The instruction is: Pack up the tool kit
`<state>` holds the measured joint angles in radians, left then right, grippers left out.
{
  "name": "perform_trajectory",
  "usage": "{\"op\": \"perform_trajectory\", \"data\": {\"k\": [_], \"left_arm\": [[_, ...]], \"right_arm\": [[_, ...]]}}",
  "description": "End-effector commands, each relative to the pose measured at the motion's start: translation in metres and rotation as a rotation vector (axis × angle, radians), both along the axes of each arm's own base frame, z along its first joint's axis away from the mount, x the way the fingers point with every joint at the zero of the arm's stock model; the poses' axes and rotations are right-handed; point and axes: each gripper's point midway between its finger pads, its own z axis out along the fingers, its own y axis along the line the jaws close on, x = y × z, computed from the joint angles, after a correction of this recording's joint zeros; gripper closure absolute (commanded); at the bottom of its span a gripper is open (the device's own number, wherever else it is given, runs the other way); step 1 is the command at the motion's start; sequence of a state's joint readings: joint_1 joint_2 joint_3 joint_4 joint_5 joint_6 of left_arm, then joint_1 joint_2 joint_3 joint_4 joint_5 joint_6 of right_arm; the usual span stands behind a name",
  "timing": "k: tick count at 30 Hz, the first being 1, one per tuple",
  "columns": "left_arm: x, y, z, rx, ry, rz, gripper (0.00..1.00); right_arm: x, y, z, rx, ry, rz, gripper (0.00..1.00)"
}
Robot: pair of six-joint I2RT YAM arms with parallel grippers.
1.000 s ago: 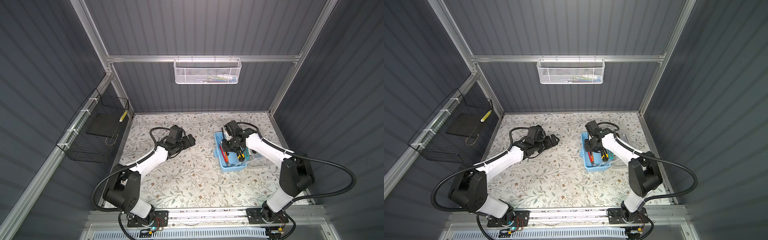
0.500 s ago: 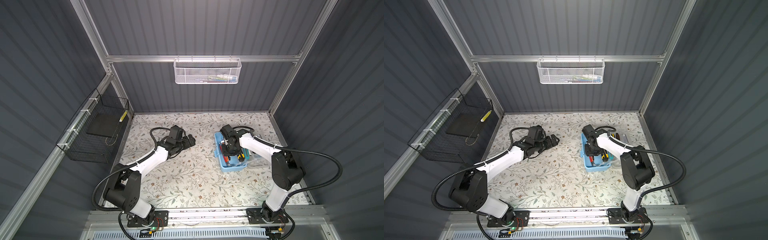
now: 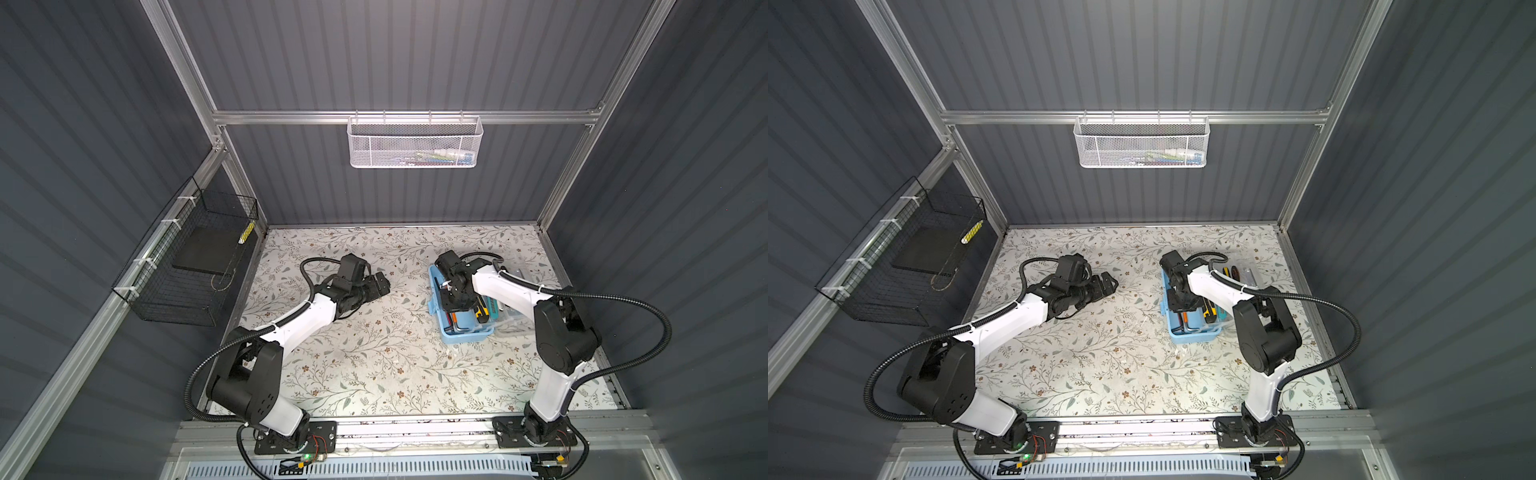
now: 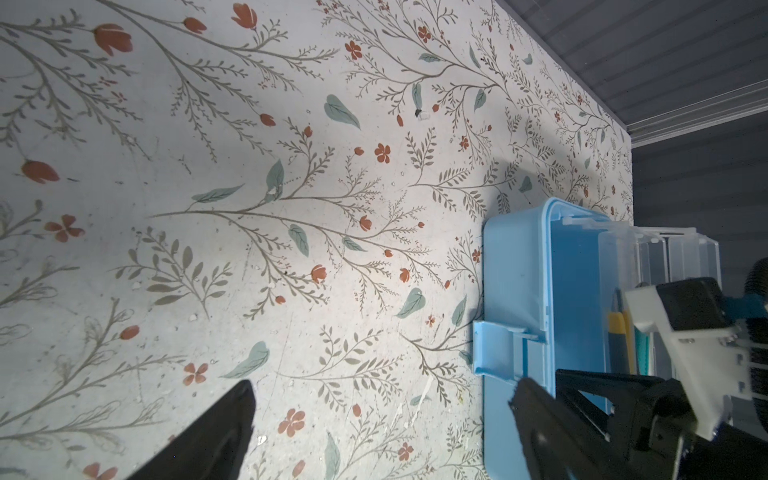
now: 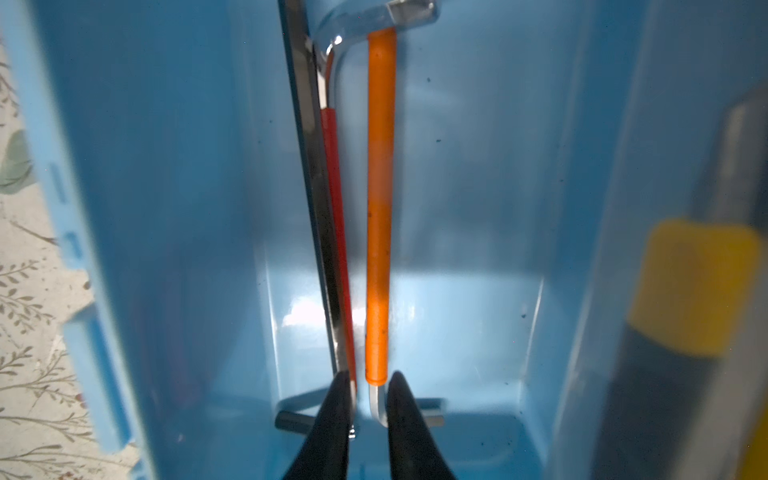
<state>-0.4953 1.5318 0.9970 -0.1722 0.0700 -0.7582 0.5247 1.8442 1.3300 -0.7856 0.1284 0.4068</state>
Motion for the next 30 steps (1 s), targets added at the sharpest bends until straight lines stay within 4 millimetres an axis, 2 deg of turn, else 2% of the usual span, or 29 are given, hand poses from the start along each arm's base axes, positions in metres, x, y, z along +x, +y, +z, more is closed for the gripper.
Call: {"op": "perform_trajectory", "data": {"k": [1,6,14,20,25,27,30], "left_arm": [[-0.003,0.005,-0.013,0.033,0.028,-0.009,0.02],[-0.003,0.004,-0.018,0.033,0.04,-0.014,0.02],[-0.006,-0.003,-0.032,0.036,0.093,-0.055,0.02],[-0.006,-0.006,-0.034,0.03,0.103,-0.066,0.02],[-0.006,-0.011,-0.034,0.03,0.105,-0.087,0.02],[-0.006,-0.014,-0.034,0.038,0.106,-0.098,0.02],[-0.007,-0.018,-0.035,0.045,0.105,-0.112,0.02]], "right_arm": [[0.005,0.001,0.01,-0.003,-0.025,-0.014,0.74],[0.008,0.002,0.024,0.023,-0.065,-0.026,0.55],[0.017,0.007,0.06,0.09,-0.183,-0.035,0.29],[0.019,0.006,0.081,0.12,-0.249,-0.031,0.19],[0.016,-0.011,0.095,0.097,-0.299,-0.058,0.11],[0.016,-0.016,0.097,0.112,-0.307,-0.069,0.08],[0.012,-0.021,0.09,0.149,-0.273,-0.082,0.04]]}}
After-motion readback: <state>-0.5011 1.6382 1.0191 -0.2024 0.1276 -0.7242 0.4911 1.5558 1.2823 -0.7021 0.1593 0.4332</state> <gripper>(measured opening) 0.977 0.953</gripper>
